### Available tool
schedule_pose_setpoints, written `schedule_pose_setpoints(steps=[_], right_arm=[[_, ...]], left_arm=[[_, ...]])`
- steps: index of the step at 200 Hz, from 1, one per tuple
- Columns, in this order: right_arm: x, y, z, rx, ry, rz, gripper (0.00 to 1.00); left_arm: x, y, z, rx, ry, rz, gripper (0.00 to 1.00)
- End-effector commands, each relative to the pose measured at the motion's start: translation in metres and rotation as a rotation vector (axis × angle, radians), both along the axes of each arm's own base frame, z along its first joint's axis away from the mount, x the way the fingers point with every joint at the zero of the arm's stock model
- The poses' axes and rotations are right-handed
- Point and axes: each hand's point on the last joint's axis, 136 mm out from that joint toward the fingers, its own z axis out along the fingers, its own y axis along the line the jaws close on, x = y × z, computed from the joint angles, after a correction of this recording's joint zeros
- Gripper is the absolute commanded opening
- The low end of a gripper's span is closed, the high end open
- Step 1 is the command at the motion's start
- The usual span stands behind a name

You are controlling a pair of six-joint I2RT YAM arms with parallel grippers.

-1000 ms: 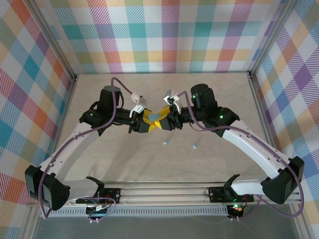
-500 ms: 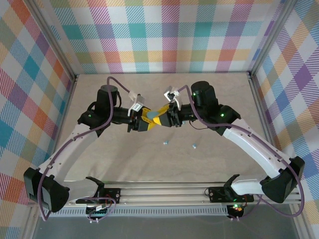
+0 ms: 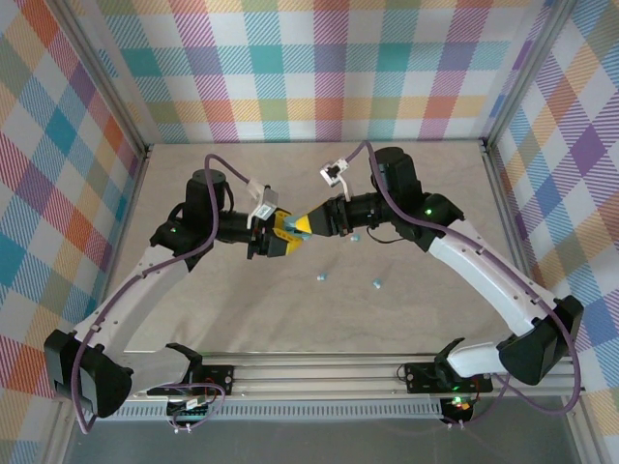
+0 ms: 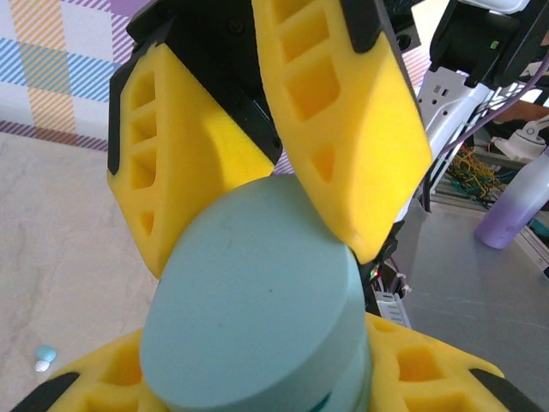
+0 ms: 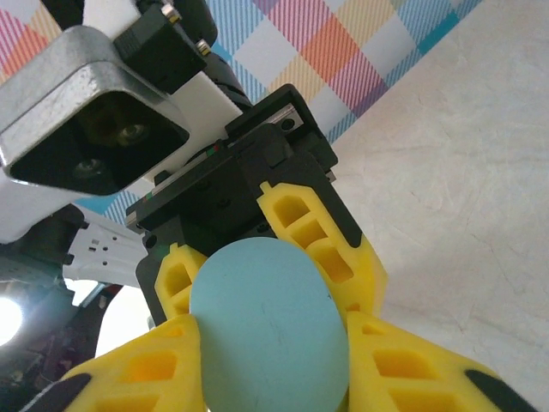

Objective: Insert the wireless bluetooth earbuds into the charging case

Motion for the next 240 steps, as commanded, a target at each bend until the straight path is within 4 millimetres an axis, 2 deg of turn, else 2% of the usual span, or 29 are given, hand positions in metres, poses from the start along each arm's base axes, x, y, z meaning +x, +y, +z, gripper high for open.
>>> schedule_pose_setpoints(steps=[1, 20, 36, 91, 125, 176, 207, 240], right_arm=[[0.05, -0.012, -0.01, -0.063, 0.04, -0.259, 0.38], [0.058, -0.017, -0.014, -0.084, 0.047, -0.317, 0.47], [0.062, -0.02, -0.018, -0.096, 0.05, -0.35, 0.5], [0.07, -0.031, -0.031, -0.145, 0.022, -0.423, 0.68], [0.067, -0.032, -0.026, -0.125, 0.007, -0.417, 0.72], [0.06, -0.032, -0.015, -0.084, -0.019, -0.398, 0.73], [0.042, -0.025, 0.002, -0.032, -0.116, -0.266, 0.73], [0.009, -0.033, 0.01, -0.011, -0.268, -0.139, 0.74]], left_arm=[[-0.018, 0.0, 0.017, -0.046, -0.086, -0.055, 0.0], [-0.018, 0.0, 0.017, -0.045, -0.083, -0.057, 0.0], [-0.018, 0.0, 0.018, -0.044, -0.084, -0.056, 0.0], [-0.015, 0.001, 0.013, -0.035, -0.071, -0.03, 0.0], [-0.009, 0.0, 0.006, -0.019, -0.049, 0.0, 0.0], [0.002, -0.002, 0.002, 0.005, 0.001, 0.042, 0.0], [0.005, -0.001, -0.001, 0.01, 0.021, 0.054, 0.0], [0.009, 0.0, -0.002, 0.015, 0.04, 0.065, 0.0]])
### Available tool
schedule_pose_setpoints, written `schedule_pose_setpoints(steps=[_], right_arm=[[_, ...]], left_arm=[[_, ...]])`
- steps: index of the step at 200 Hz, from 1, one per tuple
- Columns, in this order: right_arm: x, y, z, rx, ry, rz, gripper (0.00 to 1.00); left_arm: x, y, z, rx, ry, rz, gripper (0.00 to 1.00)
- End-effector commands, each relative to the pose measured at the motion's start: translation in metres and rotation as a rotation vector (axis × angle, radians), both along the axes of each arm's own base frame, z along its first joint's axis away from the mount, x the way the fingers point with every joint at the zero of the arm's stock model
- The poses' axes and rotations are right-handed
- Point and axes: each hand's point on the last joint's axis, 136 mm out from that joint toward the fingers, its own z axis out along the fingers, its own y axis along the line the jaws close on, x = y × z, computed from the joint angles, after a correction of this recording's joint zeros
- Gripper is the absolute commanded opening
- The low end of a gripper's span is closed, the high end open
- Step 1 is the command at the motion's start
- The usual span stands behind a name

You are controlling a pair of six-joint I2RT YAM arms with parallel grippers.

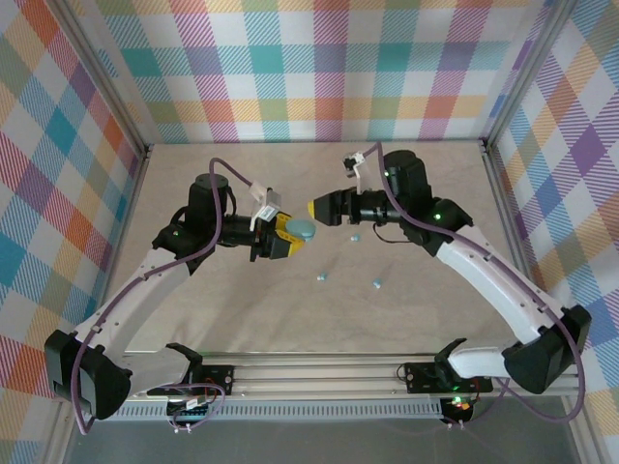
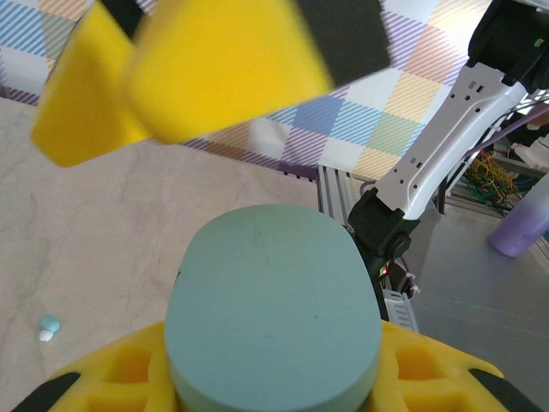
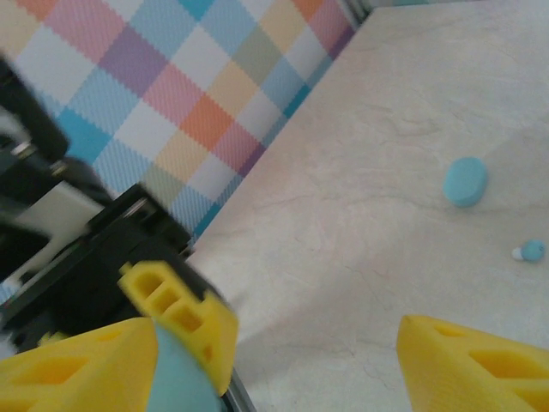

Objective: Insert the wireless bluetooth earbuds into the charging case

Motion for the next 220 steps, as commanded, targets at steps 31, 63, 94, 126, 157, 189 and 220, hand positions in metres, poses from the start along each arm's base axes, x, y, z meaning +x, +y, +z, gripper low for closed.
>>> schedule_pose_setpoints(steps=[31, 63, 94, 126, 157, 189, 220], right_arm=[[-0.051, -0.007, 0.005, -0.058, -0.269, 0.199, 0.77], [-0.054, 0.0, -0.014, -0.178, -0.323, 0.218, 0.81], [-0.049, 0.012, -0.025, -0.258, -0.351, 0.236, 0.83], [-0.032, 0.015, -0.025, -0.275, -0.329, 0.166, 0.82], [-0.027, 0.016, -0.014, -0.239, -0.335, 0.12, 0.81], [-0.026, 0.015, -0.006, -0.222, -0.331, 0.101, 0.8], [-0.025, 0.017, -0.001, -0.214, -0.311, 0.095, 0.79]], left_arm=[[0.006, 0.0, 0.012, -0.018, -0.008, 0.009, 0.0], [0.007, -0.001, 0.014, -0.021, -0.005, 0.01, 0.0], [0.007, -0.001, 0.015, -0.024, -0.002, 0.011, 0.0], [0.006, -0.001, 0.015, -0.024, -0.004, 0.01, 0.0], [0.006, 0.0, 0.01, -0.018, 0.003, 0.01, 0.0], [0.006, 0.0, 0.007, -0.015, 0.003, 0.009, 0.0], [0.005, 0.0, 0.006, -0.011, -0.001, 0.007, 0.0]])
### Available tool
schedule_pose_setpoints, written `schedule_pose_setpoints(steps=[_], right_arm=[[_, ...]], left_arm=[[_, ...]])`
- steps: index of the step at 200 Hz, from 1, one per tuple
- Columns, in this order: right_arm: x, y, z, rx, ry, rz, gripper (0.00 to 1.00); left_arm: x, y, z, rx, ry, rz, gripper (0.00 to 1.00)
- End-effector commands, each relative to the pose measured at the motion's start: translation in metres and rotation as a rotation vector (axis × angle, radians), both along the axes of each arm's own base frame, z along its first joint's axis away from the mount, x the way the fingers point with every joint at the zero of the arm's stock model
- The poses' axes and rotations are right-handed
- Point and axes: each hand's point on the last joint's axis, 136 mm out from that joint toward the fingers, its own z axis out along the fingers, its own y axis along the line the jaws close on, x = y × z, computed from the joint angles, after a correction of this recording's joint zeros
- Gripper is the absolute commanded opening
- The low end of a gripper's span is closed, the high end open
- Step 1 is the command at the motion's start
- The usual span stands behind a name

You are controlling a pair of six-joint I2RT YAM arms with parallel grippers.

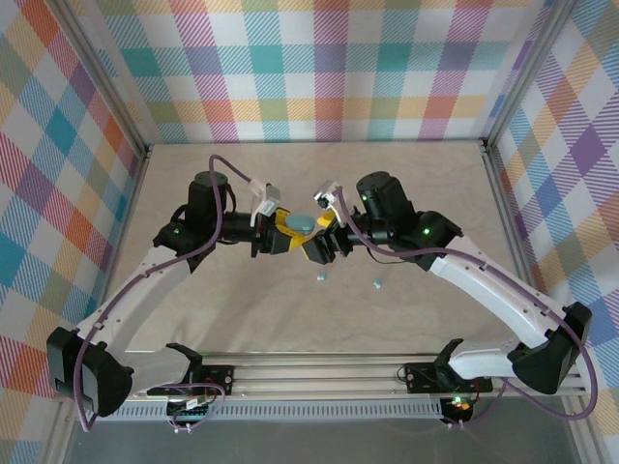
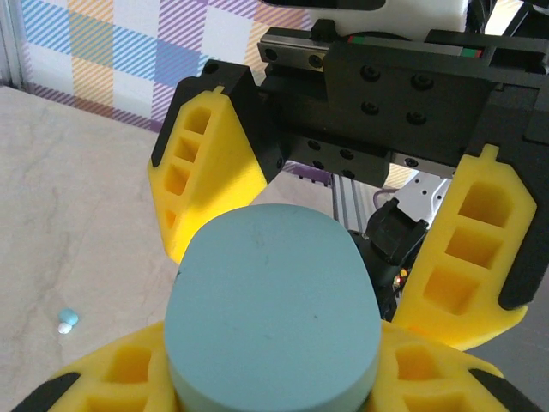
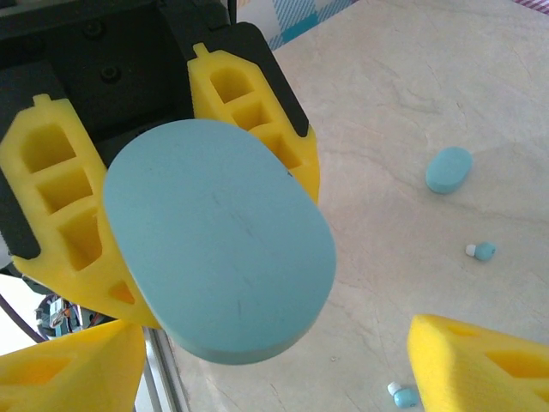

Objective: Insert the wireless bluetooth earbuds into the charging case

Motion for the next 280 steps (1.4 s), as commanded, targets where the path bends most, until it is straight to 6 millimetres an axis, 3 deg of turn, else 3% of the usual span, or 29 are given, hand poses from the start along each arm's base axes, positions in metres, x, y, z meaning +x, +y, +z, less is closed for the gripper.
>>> schedule_pose_setpoints(steps=[1, 115, 168, 197, 280], right_arm=[[0.011, 0.002, 0.036, 0.076, -0.052, -0.05, 0.79], [0.017, -0.002, 0.045, 0.07, -0.049, -0.1, 0.79], [0.035, -0.012, 0.044, 0.05, -0.025, -0.189, 0.78], [0.049, -0.022, 0.033, 0.025, 0.015, -0.257, 0.78], [0.054, -0.021, 0.014, 0.023, 0.119, -0.285, 0.78]], left_arm=[[-0.006, 0.0, 0.007, -0.013, -0.008, -0.033, 0.0], [-0.009, 0.003, 0.005, -0.004, -0.004, -0.037, 0.0], [-0.011, 0.002, 0.004, -0.004, -0.001, -0.049, 0.0], [-0.013, 0.003, 0.0, -0.003, 0.008, -0.056, 0.0], [-0.015, 0.005, -0.001, -0.001, -0.001, -0.042, 0.0]])
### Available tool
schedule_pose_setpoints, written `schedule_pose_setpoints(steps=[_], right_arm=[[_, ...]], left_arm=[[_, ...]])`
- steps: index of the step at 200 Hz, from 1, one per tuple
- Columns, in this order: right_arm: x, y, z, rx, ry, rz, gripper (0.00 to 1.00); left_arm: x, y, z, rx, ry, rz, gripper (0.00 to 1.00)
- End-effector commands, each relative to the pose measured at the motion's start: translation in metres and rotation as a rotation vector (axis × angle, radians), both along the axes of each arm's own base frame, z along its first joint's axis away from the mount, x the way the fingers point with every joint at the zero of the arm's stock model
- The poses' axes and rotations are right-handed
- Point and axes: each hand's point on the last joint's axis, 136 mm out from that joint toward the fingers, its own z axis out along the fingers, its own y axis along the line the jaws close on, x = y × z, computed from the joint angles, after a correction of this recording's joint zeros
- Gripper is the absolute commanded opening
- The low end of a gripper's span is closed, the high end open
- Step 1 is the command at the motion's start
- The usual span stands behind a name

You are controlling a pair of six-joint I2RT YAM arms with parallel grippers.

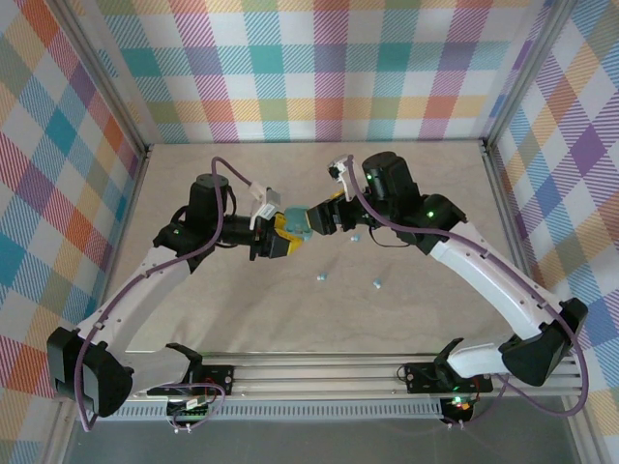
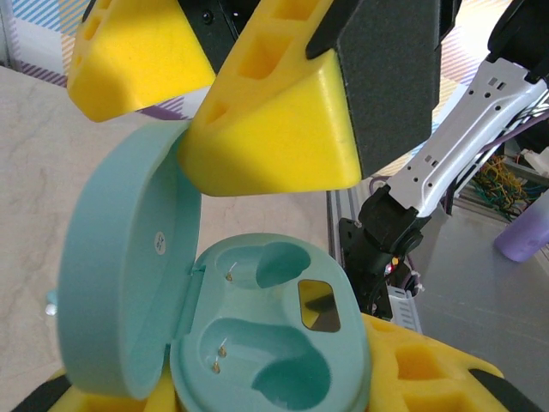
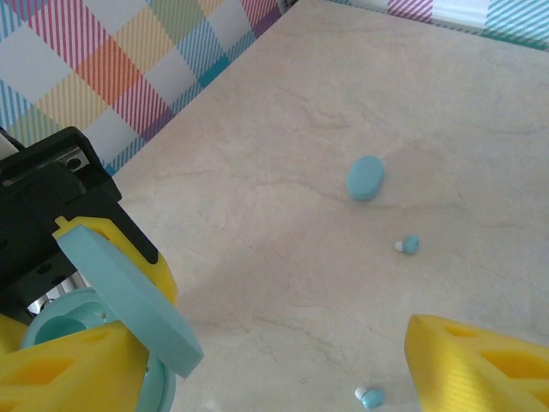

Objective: Insert the wireless bluetooth earbuds into the charging case

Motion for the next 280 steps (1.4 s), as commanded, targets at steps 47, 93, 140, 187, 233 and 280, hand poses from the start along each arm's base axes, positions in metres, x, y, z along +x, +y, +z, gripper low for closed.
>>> schedule_pose_setpoints(steps=[47, 93, 140, 187, 233, 280], right_arm=[[-0.002, 0.002, 0.01, 0.072, 0.055, -0.009, 0.81], [-0.011, 0.006, 0.019, 0.106, 0.061, 0.042, 0.81], [-0.02, 0.011, 0.027, 0.143, 0.058, 0.093, 0.82], [-0.016, 0.009, 0.016, 0.104, 0.064, 0.082, 0.82], [-0.01, 0.01, 0.008, 0.084, 0.07, 0.06, 0.82], [0.011, 0.0, -0.015, 0.053, 0.187, -0.031, 0.82]], left_arm=[[-0.008, 0.002, 0.01, -0.026, -0.025, -0.027, 0.0], [-0.005, 0.004, 0.011, -0.025, -0.021, -0.013, 0.0], [0.002, 0.004, 0.008, -0.01, -0.004, 0.015, 0.0], [0.003, 0.004, 0.01, -0.015, 0.001, 0.013, 0.0], [0.001, 0.004, 0.009, -0.017, 0.011, 0.003, 0.0], [-0.001, 0.005, 0.01, -0.024, 0.004, -0.001, 0.0]])
